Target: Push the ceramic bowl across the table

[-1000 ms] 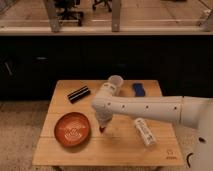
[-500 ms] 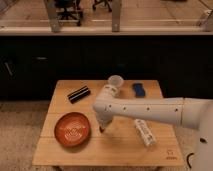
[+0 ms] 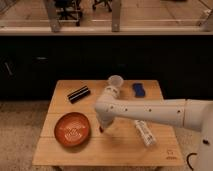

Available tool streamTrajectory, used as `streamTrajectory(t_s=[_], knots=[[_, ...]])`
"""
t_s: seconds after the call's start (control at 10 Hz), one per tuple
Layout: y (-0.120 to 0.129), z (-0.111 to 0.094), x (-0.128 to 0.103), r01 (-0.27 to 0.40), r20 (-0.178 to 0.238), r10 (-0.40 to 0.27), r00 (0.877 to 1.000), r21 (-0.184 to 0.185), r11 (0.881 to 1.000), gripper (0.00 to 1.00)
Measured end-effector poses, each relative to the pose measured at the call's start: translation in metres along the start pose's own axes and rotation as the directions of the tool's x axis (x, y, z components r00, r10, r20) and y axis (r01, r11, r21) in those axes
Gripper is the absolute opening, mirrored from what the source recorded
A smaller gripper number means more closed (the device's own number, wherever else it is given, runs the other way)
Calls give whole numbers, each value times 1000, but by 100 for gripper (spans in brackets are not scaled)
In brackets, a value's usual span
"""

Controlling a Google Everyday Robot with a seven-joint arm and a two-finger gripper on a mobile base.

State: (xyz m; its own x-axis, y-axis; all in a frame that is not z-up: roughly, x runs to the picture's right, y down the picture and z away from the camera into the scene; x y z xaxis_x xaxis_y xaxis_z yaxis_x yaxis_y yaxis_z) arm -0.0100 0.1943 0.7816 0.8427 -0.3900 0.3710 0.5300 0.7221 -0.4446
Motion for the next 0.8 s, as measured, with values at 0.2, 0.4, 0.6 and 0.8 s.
streamTrajectory(t_s=[0.2,0.4,0.6,0.8], knots=[[1,1,0,3,0,-3,1000,2,1000,3],[0,2,-3,10,1,-10,1000,4,1000,3],[-1,4,-7,13,2,-13,1000,7,1000,3],[-2,5,-8,14,2,-14,1000,10,1000,3]])
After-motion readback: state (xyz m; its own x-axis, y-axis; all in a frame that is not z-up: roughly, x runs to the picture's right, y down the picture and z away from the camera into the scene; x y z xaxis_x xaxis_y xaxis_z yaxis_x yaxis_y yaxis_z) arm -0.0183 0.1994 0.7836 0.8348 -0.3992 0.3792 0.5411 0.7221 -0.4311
